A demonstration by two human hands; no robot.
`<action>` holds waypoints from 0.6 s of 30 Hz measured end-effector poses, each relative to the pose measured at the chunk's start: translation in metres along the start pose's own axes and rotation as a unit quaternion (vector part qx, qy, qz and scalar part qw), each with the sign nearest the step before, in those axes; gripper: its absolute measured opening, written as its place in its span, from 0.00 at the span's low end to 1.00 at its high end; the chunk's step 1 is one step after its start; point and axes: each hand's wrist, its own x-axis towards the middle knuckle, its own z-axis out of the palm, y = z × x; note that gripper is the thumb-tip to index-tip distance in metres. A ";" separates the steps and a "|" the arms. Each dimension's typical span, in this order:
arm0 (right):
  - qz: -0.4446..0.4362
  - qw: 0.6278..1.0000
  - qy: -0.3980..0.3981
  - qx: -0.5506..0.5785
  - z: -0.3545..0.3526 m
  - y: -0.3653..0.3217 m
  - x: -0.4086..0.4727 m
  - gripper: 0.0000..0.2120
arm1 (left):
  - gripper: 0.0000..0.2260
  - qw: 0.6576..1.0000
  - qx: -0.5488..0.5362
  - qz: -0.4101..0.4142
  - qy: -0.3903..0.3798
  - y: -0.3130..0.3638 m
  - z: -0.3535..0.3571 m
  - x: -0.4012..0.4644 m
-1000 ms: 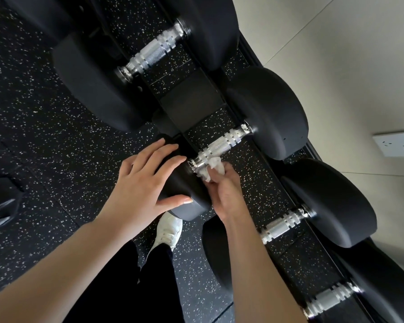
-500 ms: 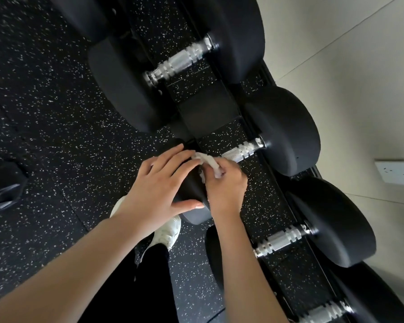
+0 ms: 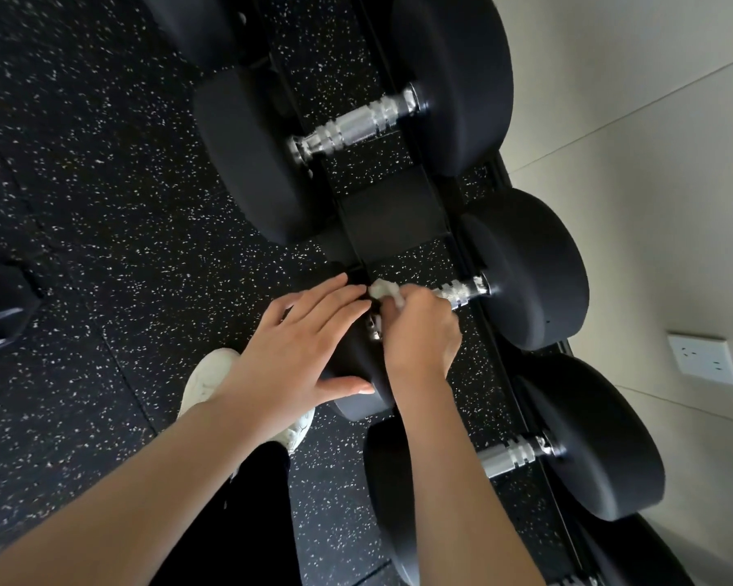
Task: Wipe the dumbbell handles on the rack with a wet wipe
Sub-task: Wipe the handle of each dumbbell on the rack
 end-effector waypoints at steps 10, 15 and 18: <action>0.044 0.993 0.106 -0.041 -0.030 0.021 0.032 0.11 | 0.35 1.000 -0.005 0.004 -0.003 -0.003 0.001 -0.001; 0.072 0.984 0.161 0.013 -0.024 0.027 0.028 0.10 | 0.35 1.000 -0.008 0.003 -0.007 -0.002 0.001 -0.001; 0.076 0.980 0.172 0.066 -0.021 0.030 0.024 0.11 | 0.35 1.000 -0.007 0.007 -0.009 -0.003 -0.001 -0.001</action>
